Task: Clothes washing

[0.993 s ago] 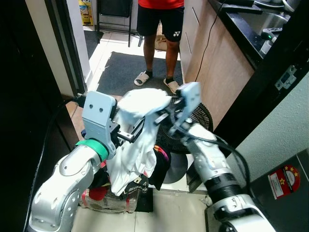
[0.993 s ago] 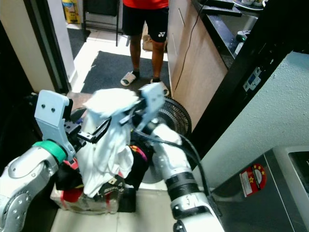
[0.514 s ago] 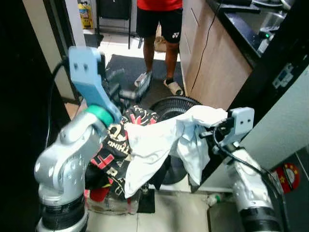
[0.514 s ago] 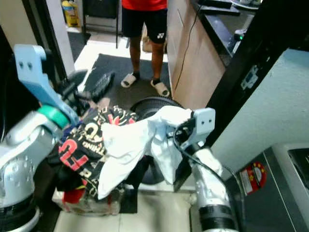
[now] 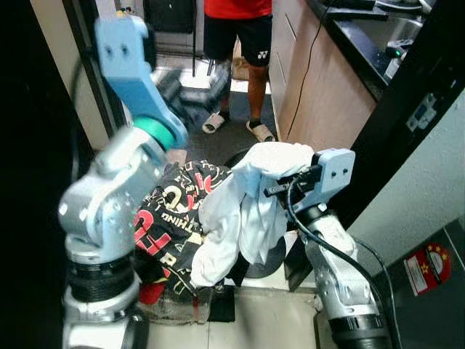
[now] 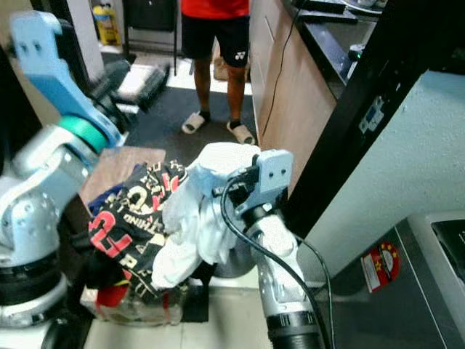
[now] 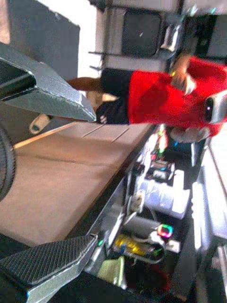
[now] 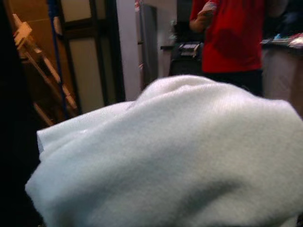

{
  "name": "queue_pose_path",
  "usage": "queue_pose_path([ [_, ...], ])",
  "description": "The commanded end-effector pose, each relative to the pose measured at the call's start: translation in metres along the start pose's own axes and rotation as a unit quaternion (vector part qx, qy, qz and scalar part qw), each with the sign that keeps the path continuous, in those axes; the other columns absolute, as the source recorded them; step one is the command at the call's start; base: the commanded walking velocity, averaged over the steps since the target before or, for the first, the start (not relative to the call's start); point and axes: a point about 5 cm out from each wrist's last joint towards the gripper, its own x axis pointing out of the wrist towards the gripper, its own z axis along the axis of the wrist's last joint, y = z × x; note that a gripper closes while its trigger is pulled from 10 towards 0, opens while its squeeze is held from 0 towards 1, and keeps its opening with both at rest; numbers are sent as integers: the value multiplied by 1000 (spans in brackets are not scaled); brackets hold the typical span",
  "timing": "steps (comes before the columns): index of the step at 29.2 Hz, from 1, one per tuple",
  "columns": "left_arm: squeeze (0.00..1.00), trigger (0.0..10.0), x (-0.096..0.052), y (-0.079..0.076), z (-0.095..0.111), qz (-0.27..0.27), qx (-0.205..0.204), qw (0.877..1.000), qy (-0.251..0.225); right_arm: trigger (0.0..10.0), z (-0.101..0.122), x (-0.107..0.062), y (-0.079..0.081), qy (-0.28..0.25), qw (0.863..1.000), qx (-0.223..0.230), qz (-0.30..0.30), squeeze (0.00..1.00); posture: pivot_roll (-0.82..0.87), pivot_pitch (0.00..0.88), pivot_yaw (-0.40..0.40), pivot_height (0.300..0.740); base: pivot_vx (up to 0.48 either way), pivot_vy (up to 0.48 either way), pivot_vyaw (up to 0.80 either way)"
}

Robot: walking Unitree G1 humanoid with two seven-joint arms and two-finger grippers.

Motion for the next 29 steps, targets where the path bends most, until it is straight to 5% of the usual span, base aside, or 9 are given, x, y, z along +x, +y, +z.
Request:
queue_pose_path([
  [1,0,10000,2,-1,16,-9,8,1000,-29,10000,18,4,2,-37,999,-15,-11,0,160,19,13,740,0,0,0],
  [10,0,10000,-4,-4,40,-23,12,998,-65,10000,36,1,-4,-69,996,-40,-45,0,159,10,13,740,0,0,0],
  [19,0,10000,-7,-18,15,-21,-11,999,-25,10000,33,1,-3,-68,995,-52,-49,0,169,0,11,740,0,0,0],
  [22,0,10000,-6,-7,3,5,34,999,-15,10000,32,1,1,-69,994,-68,-46,0,162,0,10,740,0,0,0],
  [29,0,10000,-7,5,5,26,53,998,-20,10000,28,-4,1,-61,992,-106,-39,0,159,0,-3,740,0,0,0],
])
